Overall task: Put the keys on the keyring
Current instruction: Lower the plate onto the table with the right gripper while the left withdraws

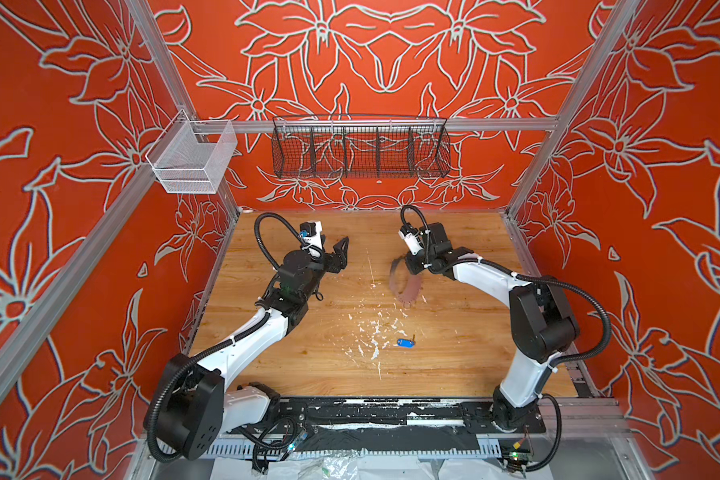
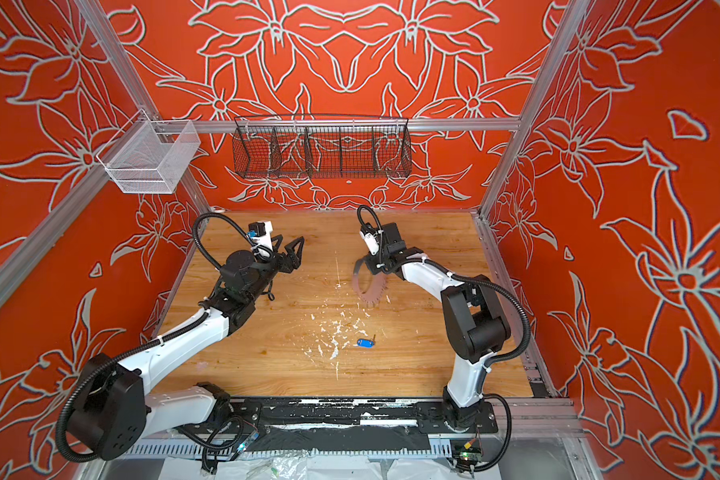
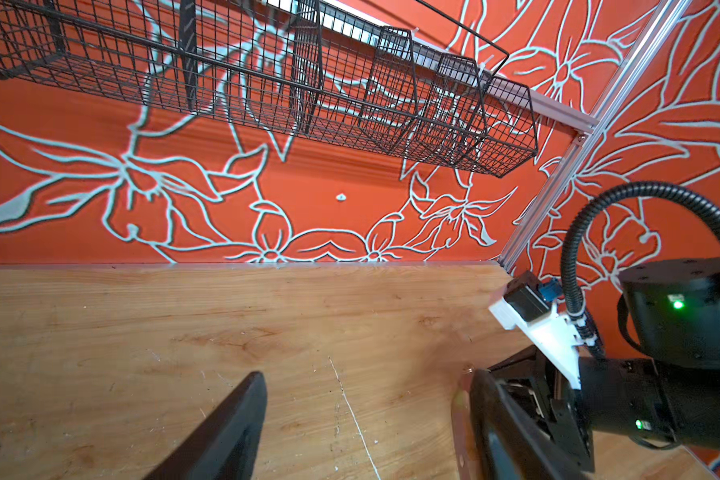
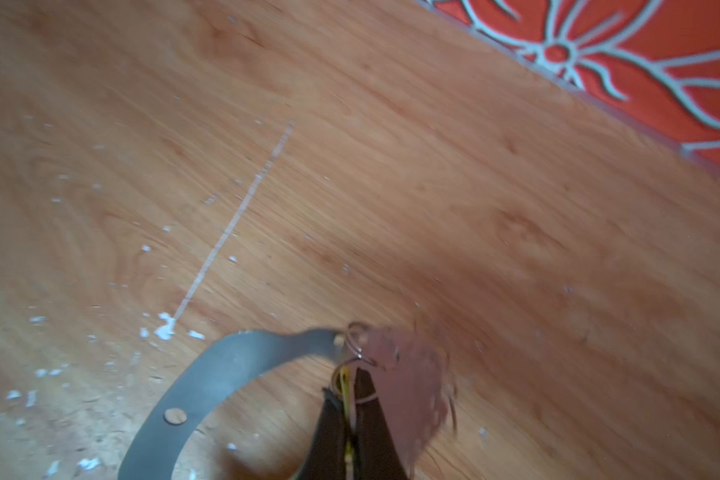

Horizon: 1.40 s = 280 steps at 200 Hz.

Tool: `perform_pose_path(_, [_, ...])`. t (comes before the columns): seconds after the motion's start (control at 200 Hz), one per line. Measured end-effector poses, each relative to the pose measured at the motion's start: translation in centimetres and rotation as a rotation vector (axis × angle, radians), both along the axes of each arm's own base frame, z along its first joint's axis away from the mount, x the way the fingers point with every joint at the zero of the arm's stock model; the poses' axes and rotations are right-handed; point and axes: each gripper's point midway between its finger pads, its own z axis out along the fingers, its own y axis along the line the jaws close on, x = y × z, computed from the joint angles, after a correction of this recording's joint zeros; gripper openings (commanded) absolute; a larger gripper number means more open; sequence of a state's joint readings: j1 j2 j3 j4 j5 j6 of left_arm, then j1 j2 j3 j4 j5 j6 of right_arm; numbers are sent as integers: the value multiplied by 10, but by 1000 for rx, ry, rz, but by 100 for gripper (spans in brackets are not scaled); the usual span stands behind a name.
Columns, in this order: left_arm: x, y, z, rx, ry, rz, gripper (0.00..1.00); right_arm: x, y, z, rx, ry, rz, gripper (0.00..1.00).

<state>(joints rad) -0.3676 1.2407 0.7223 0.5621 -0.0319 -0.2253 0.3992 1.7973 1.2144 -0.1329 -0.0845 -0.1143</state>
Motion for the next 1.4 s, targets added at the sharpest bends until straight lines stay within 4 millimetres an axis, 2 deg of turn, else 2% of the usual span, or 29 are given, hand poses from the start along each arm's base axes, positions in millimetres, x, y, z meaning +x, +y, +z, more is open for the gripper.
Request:
perform_pose_path(0.205, [5,-2,-6,7,19,1,77,-30,-17,-54,8,97,-90,0])
perform_pose_path(0.315, [5,-2,-6,8,21,0,77,-35,-15,-61,43,117,-106,0])
perform_pose_path(0.515, [5,-2,-7,8,21,0,77,-40,-2,-56,101,131,-93,0])
perform_pose_path(0.666, [5,-2,-7,8,21,0,77,-44,17,-49,188,151,-49,0])
perform_pose_path(0.786, [5,-2,-7,8,21,0,77,-43,38,-41,281,188,1,11])
perform_pose_path(0.846, [5,-2,-7,8,22,0,77,-39,51,-35,334,200,32,26])
perform_pose_path(0.931, [5,-2,-7,9,22,0,77,-35,69,-27,412,210,82,28])
perform_pose_path(1.051, [5,-2,-7,9,24,1,77,-42,92,-20,487,240,149,31])
perform_pose_path(1.171, [5,-1,-8,10,26,4,77,-51,106,-13,529,258,201,30])
perform_pose_path(1.296, [5,-1,-8,11,27,7,77,-56,112,-8,547,261,226,28])
perform_pose_path(1.401, [5,-1,-8,11,27,7,77,-59,99,1,501,204,202,12])
